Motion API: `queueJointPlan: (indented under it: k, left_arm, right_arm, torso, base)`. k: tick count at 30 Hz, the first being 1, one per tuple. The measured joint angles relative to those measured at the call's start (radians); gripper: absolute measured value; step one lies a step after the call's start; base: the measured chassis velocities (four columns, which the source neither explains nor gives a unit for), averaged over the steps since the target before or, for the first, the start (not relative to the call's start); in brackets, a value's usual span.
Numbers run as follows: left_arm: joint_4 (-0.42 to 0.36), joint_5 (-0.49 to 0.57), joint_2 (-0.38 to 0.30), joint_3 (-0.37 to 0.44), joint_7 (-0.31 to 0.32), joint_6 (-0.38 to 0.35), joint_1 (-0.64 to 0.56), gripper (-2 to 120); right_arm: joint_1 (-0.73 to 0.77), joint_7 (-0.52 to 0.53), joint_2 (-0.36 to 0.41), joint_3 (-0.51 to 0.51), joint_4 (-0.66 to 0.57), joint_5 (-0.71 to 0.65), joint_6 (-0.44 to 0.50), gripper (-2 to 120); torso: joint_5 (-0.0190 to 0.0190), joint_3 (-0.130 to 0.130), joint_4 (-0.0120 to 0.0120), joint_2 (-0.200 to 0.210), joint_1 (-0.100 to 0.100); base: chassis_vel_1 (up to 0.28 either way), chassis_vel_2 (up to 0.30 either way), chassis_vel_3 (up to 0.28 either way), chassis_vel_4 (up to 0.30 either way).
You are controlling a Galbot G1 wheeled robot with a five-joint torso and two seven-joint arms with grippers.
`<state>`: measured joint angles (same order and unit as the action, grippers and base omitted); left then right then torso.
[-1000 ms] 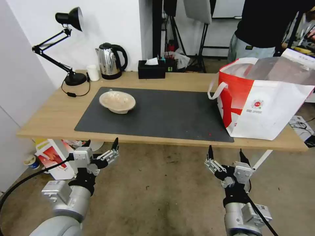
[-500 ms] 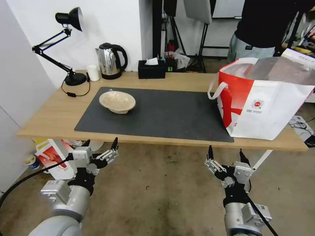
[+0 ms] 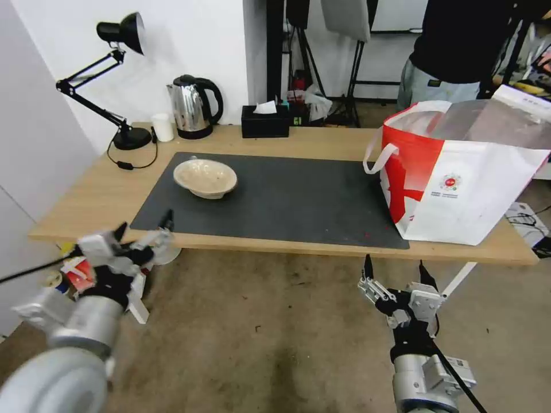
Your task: Pick up the trash from the table and place it into the takeout bag.
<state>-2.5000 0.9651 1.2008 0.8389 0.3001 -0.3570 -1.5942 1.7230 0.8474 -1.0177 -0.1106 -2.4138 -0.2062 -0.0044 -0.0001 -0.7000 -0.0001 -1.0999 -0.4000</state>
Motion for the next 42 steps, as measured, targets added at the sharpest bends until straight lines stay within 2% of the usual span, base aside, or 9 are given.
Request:
queueJointPlan:
  k: [1,7,10,11,13,19,26,30,42]
  left_arm:
    - [0.0,0.0,0.0,0.0,0.0,0.0,0.0,100]
    - [0.011,0.304,-0.105,0.059,0.086,-0.034,0.104,100]
    - [0.049,0.536,-0.167,0.068,0.174,-0.054,0.199,100]
    - [0.049,0.536,-0.167,0.068,0.174,-0.054,0.199,100]
    - [0.084,0.685,-0.202,0.061,0.26,-0.067,0.277,100]
    - [0.17,0.877,-0.241,0.004,0.385,-0.095,0.431,100]
    - [0.291,0.957,-0.251,-0.071,0.437,-0.176,0.536,100]
    - [0.357,0.98,-0.248,-0.103,0.508,-0.209,0.583,100]
    - [0.465,1.046,-0.242,-0.122,0.539,-0.227,0.656,100]
  right_arm:
    - [0.0,0.0,0.0,0.0,0.0,0.0,0.0,100]
    - [0.0,0.0,0.0,0.0,0.0,0.0,0.0,100]
    - [0.0,0.0,0.0,0.0,0.0,0.0,0.0,100]
    - [0.0,0.0,0.0,0.0,0.0,0.0,0.0,100]
    - [0.0,0.0,0.0,0.0,0.0,0.0,0.001,100]
    - [0.0,0.0,0.0,0.0,-0.001,0.0,0.001,100]
    - [0.0,0.0,0.0,0.0,-0.001,0.0,0.001,100]
    - [0.0,0.0,0.0,0.0,-0.001,0.0,0.001,100]
    - [0.0,0.0,0.0,0.0,-0.001,0.0,0.001,100]
  torso:
    - [0.0,0.0,0.0,0.0,0.0]
    - [0.0002,0.0,0.0002,0.0,0.0]
    - [0.0,0.0,0.0001,0.0,0.0]
    - [0.0,0.0,0.0001,0.0,0.0]
    - [0.0,0.0,0.0001,0.0,0.0]
    - [0.0002,0.0,0.0001,0.0,0.0]
    - [0.0,0.0,0.0001,0.0,0.0]
    - [0.0,0.0,0.0001,0.0,0.0]
    - [0.0,0.0,0.0001,0.0,0.0]
  base:
    - [0.0,0.0,0.0,0.0]
    - [0.0,0.0,0.0,0.0]
    - [0.0,0.0,0.0,0.0]
    - [0.0,0.0,0.0,0.0]
    - [0.0,0.0,0.0,0.0]
    - [0.0,0.0,0.0,0.0]
    - [0.0,0.0,0.0,0.0]
    - [0.0,0.0,0.0,0.0]
    - [0.0,0.0,0.0,0.0]
